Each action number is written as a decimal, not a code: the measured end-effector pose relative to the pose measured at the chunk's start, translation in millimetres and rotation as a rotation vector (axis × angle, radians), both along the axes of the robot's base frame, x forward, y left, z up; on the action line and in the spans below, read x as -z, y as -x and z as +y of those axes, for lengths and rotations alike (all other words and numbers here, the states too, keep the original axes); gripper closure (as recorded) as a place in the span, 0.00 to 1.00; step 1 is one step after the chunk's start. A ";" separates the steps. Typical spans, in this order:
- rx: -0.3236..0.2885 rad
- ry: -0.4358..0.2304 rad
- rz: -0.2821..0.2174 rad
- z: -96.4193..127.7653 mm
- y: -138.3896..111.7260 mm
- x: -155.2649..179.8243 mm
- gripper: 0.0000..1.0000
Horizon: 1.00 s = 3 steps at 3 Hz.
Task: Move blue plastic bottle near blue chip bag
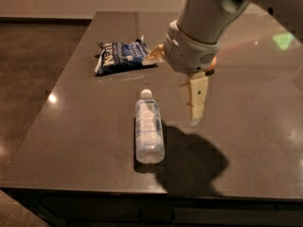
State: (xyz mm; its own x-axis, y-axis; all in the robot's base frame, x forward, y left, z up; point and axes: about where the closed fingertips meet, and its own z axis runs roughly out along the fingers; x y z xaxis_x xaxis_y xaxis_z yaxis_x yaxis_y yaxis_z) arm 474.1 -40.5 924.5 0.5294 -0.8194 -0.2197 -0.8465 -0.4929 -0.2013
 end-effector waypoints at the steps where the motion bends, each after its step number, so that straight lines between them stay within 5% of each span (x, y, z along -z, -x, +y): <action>1: -0.236 0.046 -0.045 28.0 8.8 16.9 0.00; 2: -0.391 0.114 -0.073 41.0 16.4 37.6 0.00; 3: -0.460 0.195 -0.083 43.1 12.5 54.8 0.00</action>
Offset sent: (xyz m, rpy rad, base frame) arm -0.0222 0.0489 -0.0529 -0.1664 -0.0855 0.5161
